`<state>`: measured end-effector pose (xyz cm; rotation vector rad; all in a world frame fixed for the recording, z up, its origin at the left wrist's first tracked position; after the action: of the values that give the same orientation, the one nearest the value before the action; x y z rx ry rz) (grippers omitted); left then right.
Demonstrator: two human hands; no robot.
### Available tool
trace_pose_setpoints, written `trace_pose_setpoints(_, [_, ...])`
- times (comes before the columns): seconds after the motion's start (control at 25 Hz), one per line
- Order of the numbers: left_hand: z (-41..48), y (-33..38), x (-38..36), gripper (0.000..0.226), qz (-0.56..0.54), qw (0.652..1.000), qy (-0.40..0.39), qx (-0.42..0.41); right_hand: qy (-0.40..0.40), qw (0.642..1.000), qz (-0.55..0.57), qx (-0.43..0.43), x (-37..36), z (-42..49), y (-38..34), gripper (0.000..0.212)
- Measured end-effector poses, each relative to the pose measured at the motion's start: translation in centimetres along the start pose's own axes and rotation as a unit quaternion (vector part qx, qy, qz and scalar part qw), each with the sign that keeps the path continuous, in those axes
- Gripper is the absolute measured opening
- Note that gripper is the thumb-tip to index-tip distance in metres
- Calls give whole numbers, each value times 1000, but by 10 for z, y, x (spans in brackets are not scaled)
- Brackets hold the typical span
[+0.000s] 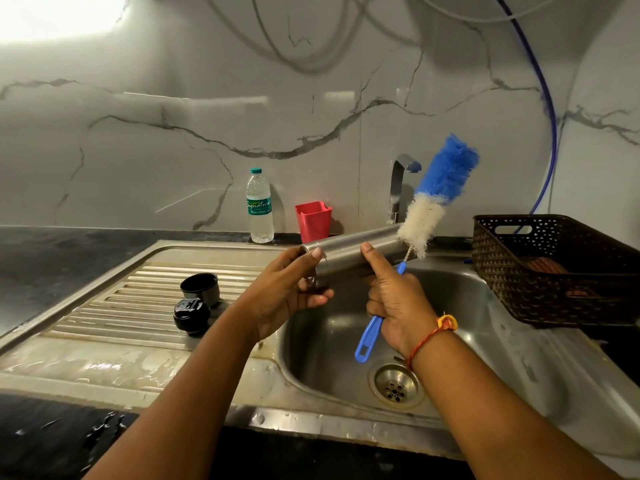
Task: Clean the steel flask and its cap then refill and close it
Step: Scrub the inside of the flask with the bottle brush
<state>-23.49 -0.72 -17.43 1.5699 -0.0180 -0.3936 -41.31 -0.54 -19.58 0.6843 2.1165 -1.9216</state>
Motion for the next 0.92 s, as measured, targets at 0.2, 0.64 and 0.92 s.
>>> trace_pose_setpoints(0.2, [7, -3, 7, 24, -64, 994, 63, -70, -2, 990, -120, 69, -6, -3, -2, 54])
trace_pose_setpoints(0.64, [14, 17, 60, 63, -191, 944, 176, -203, -117, 911, -357, 169, -15, -12, 2, 29])
trace_pose_setpoints(0.92, [14, 21, 74, 54, -198, 939, 180, -215, -118, 787, -552, 248, -15, -17, 1, 20])
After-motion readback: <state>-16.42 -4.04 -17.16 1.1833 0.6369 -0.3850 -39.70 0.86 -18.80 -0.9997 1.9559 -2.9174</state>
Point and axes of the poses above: each hand's wrist, its own z-axis towards the middle knuckle, its own x-axis out of the back of the hand, y = z × x, the point moved 1 cm from there along z, towards the middle knuckle, and after that the axes turned 1 degree about y, right-handed, at the moved point
